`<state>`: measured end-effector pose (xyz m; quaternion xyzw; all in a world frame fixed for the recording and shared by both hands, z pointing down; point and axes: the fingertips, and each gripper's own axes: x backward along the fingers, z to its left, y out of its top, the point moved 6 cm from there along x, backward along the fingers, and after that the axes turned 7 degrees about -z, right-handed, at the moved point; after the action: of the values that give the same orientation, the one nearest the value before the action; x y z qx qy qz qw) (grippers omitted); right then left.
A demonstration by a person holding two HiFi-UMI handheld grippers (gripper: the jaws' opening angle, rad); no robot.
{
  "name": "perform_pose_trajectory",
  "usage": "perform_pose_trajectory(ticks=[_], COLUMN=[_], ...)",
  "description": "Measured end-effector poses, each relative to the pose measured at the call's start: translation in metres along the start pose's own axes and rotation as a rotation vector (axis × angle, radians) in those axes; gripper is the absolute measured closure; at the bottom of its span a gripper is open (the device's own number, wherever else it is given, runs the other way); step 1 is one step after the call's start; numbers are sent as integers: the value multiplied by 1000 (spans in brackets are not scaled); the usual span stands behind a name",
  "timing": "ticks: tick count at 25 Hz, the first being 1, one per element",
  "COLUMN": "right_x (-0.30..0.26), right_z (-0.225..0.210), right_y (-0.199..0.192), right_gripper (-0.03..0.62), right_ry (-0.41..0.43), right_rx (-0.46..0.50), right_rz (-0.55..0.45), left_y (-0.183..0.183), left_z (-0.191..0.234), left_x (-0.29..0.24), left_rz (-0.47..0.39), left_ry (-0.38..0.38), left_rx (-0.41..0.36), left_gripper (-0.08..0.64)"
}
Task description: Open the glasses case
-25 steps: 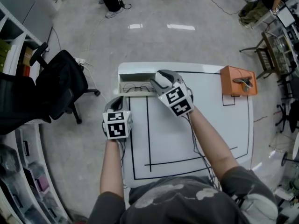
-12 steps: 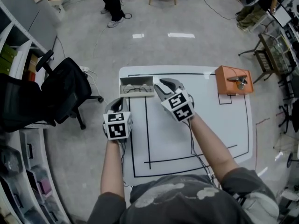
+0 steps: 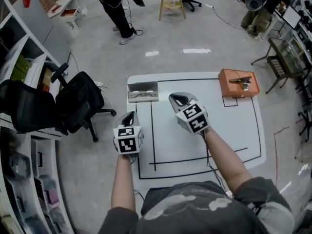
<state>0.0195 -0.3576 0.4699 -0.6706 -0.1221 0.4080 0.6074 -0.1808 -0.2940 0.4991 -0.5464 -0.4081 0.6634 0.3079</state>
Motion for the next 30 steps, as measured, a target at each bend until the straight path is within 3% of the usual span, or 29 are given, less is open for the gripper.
perform_pose_trajectory(ticks=[20, 30], right_x=[160, 227], right_z=[35, 53], right_y=[-36, -61], right_gripper=[592, 592], right_ry=[39, 19], right_rx=[-6, -22], right_rz=[-50, -63], left_y=[-22, -48], left_z=[-112, -153], left_x=[123, 173], left_rz=[-84, -105], left_ry=[38, 39], left_rx=[25, 30], left_gripper=[558, 558])
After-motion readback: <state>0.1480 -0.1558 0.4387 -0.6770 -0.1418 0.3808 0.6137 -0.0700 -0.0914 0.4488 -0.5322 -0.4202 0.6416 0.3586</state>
